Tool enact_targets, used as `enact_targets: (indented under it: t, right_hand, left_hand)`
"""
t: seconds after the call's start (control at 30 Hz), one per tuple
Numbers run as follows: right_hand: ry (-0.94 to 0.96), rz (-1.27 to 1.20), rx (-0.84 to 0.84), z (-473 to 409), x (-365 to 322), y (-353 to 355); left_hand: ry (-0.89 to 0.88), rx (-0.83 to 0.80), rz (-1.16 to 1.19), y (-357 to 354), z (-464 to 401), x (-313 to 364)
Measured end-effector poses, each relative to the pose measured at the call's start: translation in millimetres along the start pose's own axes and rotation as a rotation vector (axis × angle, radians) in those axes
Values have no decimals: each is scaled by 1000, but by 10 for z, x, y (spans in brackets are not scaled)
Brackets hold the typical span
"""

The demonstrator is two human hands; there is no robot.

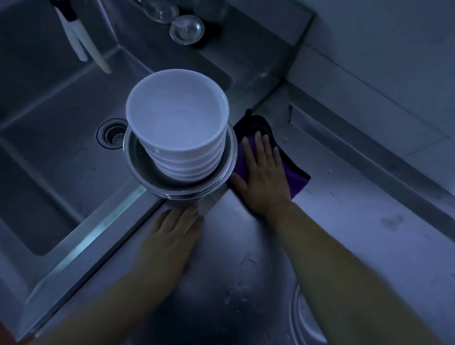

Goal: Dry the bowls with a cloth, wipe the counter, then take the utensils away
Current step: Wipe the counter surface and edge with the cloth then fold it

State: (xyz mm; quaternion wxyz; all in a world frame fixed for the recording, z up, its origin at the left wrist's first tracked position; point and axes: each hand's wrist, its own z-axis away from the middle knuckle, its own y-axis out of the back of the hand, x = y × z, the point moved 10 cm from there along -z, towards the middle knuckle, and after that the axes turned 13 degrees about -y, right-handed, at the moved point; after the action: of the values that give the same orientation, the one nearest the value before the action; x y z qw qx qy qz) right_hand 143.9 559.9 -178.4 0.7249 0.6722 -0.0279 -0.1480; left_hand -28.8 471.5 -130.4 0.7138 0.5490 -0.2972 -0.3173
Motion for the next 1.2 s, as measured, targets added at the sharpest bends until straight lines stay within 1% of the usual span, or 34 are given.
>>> enact_targets:
  t: [0.2, 0.33, 0.47, 0.53, 0.6, 0.7, 0.77, 0.83, 0.9, 0.93, 0.97, 1.1, 1.2]
  right_hand:
    - [-59, -1, 51, -616, 427, 168]
    - [-82, 43, 73, -819, 670, 200]
    - [-226, 136, 89, -652, 1020, 175]
    - [-302, 163, 58, -459, 1132, 149]
    - [-343, 173, 9, -230, 1079, 94]
    - [-320, 158, -36, 221, 719, -18]
    - [-261, 155, -42, 597, 372, -93]
    - [-206, 150, -53, 1012, 13, -177]
    - [-152, 141, -68, 1417, -348, -278]
    - [-131, 134, -72, 1597, -525, -323]
    - [-117, 121, -74, 1756, -696, -362]
    - [-88, 51, -94, 2217, -1375, -505]
    - [-77, -42, -153, 2478, -1819, -610]
  left_hand:
    - [4, 35, -6, -32, -81, -21]
    - [2, 16, 35, -132, -85, -57]
    - [1, 21, 53, -103, -74, -44]
    - [-12, 24, 58, -70, -57, -17]
    - [-25, 33, 67, -42, -12, -8]
    - [-40, 78, 107, 2, 161, -60]
    - [-56, 136, 65, 84, 369, -114]
    - [-77, 261, 56, 184, 674, -184]
    - [-8, 418, 157, 294, 1057, -341]
    - [24, 464, 181, 321, 1242, -410]
    - [56, 488, 189, 321, 1419, -472]
    - [144, 490, 214, 214, 2059, -662]
    - [201, 474, 233, 111, 2451, -746]
